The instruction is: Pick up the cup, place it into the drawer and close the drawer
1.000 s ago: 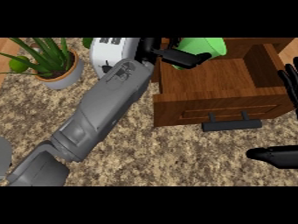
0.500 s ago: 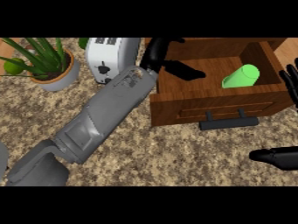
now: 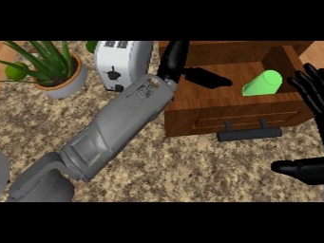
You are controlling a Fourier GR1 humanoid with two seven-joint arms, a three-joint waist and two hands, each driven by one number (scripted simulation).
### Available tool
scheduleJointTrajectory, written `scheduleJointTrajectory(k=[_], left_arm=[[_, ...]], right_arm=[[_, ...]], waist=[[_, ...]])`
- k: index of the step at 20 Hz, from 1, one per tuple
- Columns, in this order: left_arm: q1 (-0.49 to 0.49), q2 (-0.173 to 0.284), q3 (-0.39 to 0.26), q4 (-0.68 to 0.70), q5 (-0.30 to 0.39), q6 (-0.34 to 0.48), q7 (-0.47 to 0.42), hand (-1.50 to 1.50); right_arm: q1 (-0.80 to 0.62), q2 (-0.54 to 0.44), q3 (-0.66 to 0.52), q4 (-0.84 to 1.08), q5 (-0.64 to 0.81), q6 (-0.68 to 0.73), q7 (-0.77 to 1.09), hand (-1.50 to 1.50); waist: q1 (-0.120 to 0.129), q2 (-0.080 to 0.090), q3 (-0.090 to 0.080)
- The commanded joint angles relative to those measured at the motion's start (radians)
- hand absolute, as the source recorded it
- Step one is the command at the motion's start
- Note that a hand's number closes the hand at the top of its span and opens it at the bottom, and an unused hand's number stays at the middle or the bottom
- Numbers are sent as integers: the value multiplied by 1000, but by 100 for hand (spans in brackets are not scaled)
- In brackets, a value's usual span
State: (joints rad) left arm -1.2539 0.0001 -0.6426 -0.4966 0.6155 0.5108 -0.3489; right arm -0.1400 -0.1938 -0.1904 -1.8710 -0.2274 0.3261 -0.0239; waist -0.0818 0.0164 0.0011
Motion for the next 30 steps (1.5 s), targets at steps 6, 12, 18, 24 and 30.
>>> scheduleJointTrajectory(k=[6,12,18,24,30], left_arm=[[-7,0,63,-70,51,14,-46,-150],[-5,106,141,-182,58,-27,66,-150],[120,208,173,-301,45,-55,103,-150],[293,330,214,-518,49,-85,118,-150],[495,381,217,-664,49,-116,79,-150]], right_arm=[[54,-134,1,-80,41,129,13,150],[144,-117,85,-165,195,121,22,150],[137,-114,137,-185,363,69,69,150],[91,-64,232,-62,579,-27,-2,150],[40,-94,338,108,821,-106,-90,150]], waist=[[59,-16,-1],[86,-23,-1],[92,-22,-1],[105,-20,-1],[124,-17,-1]])
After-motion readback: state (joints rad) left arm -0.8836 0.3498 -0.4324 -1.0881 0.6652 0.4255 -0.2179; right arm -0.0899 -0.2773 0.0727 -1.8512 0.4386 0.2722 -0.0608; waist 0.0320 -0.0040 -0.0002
